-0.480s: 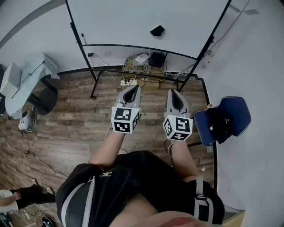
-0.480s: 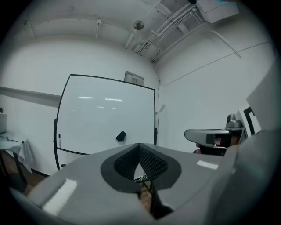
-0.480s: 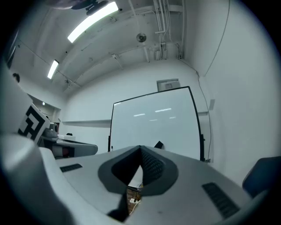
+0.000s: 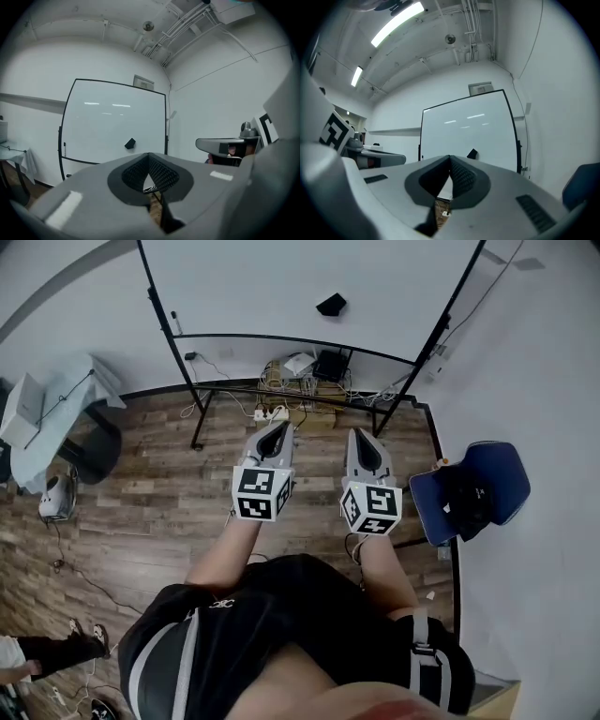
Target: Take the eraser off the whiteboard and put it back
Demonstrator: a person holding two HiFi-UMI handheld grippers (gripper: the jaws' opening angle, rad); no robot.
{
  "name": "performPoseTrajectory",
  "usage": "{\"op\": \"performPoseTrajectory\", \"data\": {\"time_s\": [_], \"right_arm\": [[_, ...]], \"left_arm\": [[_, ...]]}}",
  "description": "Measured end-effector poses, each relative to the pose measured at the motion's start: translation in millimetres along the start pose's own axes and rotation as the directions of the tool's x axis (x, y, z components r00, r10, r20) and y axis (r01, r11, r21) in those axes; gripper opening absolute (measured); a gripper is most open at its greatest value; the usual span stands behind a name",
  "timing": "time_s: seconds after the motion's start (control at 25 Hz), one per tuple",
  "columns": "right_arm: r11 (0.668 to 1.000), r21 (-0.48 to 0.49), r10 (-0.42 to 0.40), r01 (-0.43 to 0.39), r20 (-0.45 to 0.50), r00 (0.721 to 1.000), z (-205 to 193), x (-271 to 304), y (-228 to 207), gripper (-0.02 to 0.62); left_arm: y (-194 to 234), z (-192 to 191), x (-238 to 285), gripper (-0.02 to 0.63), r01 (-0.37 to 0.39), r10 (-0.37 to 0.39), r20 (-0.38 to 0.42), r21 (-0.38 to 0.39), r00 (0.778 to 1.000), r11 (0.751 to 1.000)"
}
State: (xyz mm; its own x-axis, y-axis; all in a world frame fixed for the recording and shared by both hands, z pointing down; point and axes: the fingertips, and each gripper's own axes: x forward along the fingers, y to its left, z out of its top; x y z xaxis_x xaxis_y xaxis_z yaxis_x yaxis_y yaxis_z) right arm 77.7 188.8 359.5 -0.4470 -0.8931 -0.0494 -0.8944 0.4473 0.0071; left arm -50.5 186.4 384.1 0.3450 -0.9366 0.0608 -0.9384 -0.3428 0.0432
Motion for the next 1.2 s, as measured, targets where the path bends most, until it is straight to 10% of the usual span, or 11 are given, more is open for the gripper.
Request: {"op": "performPoseTrajectory", "data": {"time_s": [1.2], "right_arm": [[0.998, -0.056, -0.027, 0.031, 0.075, 0.997, -17, 119, -31, 0.005]], "left_arm": [[79, -18, 82, 0.008, -0.002, 0.0, 0.031, 0.043, 1.0, 0.999]]}}
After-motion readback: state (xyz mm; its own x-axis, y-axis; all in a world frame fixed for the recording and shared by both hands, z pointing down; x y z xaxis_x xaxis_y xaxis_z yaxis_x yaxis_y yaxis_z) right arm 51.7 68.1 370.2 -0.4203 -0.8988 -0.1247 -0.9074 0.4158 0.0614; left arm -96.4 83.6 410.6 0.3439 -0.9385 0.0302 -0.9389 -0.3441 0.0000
